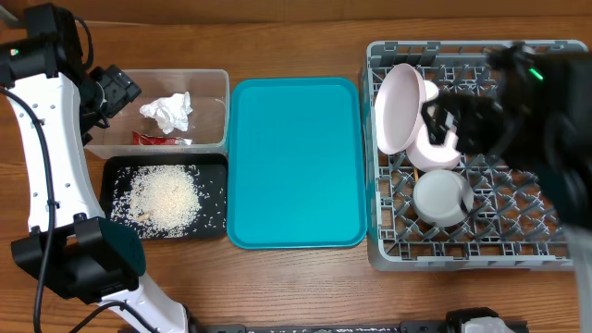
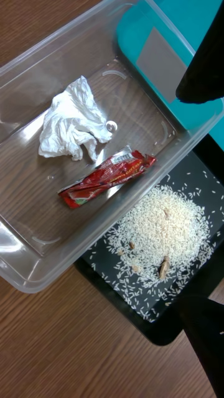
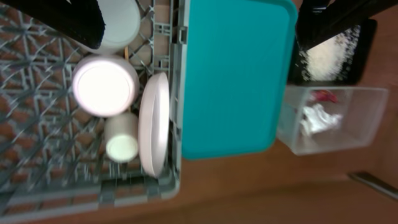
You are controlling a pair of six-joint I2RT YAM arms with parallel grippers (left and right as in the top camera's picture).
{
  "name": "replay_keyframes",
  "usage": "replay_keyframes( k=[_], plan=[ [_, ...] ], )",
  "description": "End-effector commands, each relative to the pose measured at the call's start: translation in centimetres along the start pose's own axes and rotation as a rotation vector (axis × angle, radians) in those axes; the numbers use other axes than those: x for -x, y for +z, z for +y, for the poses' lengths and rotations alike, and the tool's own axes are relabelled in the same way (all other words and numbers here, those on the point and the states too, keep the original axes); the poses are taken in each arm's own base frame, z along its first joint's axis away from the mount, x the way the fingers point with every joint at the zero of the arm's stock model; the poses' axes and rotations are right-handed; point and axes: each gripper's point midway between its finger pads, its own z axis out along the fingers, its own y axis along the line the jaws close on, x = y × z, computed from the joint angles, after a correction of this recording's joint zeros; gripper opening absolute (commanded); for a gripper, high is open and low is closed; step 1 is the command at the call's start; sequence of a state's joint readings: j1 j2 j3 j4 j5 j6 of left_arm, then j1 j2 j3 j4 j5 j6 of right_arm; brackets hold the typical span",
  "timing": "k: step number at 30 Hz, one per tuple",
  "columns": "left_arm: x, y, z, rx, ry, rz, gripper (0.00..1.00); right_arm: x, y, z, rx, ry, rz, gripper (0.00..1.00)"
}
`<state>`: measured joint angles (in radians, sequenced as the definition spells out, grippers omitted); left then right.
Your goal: Sort waste into correct bins and load items into the dishwasher
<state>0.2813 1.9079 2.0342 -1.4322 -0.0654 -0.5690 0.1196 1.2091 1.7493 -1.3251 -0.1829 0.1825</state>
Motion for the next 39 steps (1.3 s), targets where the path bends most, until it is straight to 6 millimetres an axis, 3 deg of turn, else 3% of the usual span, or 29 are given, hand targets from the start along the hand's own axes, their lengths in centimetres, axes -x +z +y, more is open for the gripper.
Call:
replay_keyframes(
  k=[1, 5, 10, 14, 18, 22, 27, 30, 35, 36, 37, 39],
  plan=[
    [0.1, -0.3, -0.1, 0.004, 0.018, -0.015, 1.00, 0.3, -5.4, 1.1, 0.027, -0.041, -0.151, 1.00],
    [0.1, -0.3, -0.1, 0.004, 0.018, -0.015, 1.00, -0.7, -11.0, 0.9, 0.006, -0.060, -0.306, 1.00],
    [0.1, -0.3, -0.1, 0.004, 0.018, -0.014, 1.00, -3.5, -16.2, 1.0, 0.021, -0.077, -0.424, 1.00],
    [0.1, -0.3, -0.1, 0.004, 0.018, -0.015, 1.00, -6.4, -18.6, 0.7, 0.032, -0.083, -0.471, 1.00],
    [0.1, -0.3, -0.1, 0.004, 0.018, -0.015, 1.00, -9.0, -19.3, 0.2, 0.041, -0.089, -0.505, 1.00],
    [0.1, -0.3, -0.1, 0.004, 0.018, -0.015, 1.00, -11.5, -17.8, -0.7, 0.041, -0.088, -0.502, 1.00],
    [0.1, -0.3, -0.1, 0.004, 0.018, -0.015, 1.00, -13.1, -14.2, -1.9, 0.060, -0.086, -0.550, 1.00],
    [0.1, -0.3, -0.1, 0.004, 0.018, -0.014, 1.00, -13.0, -11.8, -2.4, 0.073, -0.096, -0.632, 1.00],
    [0.1, -0.3, -0.1, 0.004, 0.018, -0.014, 1.00, -11.0, -7.8, -3.1, 0.105, -0.120, -0.809, 1.00],
    [0.1, -0.3, -0.1, 0.004, 0.018, -0.015, 1.00, -10.5, -6.9, -3.1, 0.117, -0.127, -0.846, 1.00],
    [0.1, -0.3, -0.1, 0.004, 0.018, -0.015, 1.00, -9.4, -1.4, -4.1, 0.172, -0.134, -1.002, 1.00],
    [0.1, -0.3, -0.1, 0.004, 0.018, -0.014, 1.00, -9.8, -0.1, -4.5, 0.176, -0.133, -1.009, 1.00]
  ],
)
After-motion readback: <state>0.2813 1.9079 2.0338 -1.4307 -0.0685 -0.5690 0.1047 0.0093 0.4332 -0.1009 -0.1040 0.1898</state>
